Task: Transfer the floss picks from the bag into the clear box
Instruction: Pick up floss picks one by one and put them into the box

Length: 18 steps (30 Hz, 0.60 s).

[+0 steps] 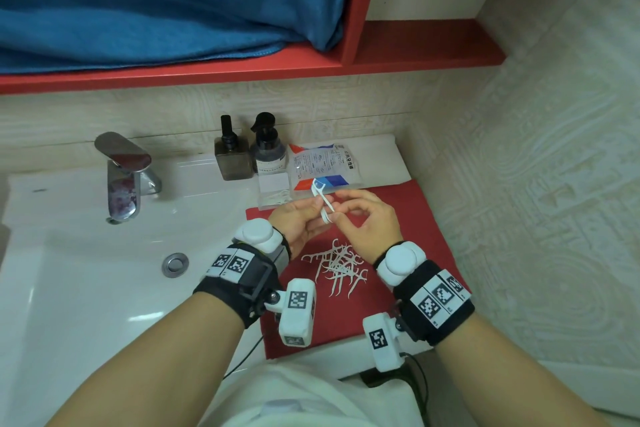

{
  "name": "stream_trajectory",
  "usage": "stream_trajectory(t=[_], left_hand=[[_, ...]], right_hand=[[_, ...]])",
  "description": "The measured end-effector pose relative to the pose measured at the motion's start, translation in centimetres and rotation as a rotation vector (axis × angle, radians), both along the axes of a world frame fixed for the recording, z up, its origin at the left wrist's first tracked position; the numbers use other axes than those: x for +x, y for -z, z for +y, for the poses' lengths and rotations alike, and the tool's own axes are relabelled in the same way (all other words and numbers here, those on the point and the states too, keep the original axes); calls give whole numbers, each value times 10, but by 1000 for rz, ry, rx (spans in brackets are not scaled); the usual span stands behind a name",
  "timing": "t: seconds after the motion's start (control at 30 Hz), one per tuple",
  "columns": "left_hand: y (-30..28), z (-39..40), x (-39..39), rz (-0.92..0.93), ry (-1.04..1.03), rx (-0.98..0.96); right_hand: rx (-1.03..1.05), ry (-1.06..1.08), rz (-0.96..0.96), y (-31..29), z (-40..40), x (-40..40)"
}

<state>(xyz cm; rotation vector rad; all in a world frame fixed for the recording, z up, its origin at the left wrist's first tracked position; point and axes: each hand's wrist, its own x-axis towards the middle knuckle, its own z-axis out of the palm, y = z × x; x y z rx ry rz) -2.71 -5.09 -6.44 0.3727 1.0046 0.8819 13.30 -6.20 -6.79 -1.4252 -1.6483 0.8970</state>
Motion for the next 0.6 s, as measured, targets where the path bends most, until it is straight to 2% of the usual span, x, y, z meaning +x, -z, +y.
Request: stream_trajectory(t=[0.2, 0.33, 0.43, 0.53, 0.6], left_hand=[[3, 9, -7, 40, -89, 23], [4, 8, -8, 80, -65, 35], [5, 7, -8, 178, -31, 64], [7, 7, -10, 372, 25, 117], [6, 3, -9, 379, 88, 151]], right_hand=[[-83, -18, -9, 9, 11, -13], [-125, -70, -27, 8, 9, -14], [-130, -85, -72, 4, 8, -10], [-175, -45, -50, -3, 7, -7], [-231, 0, 8, -9, 9, -4]])
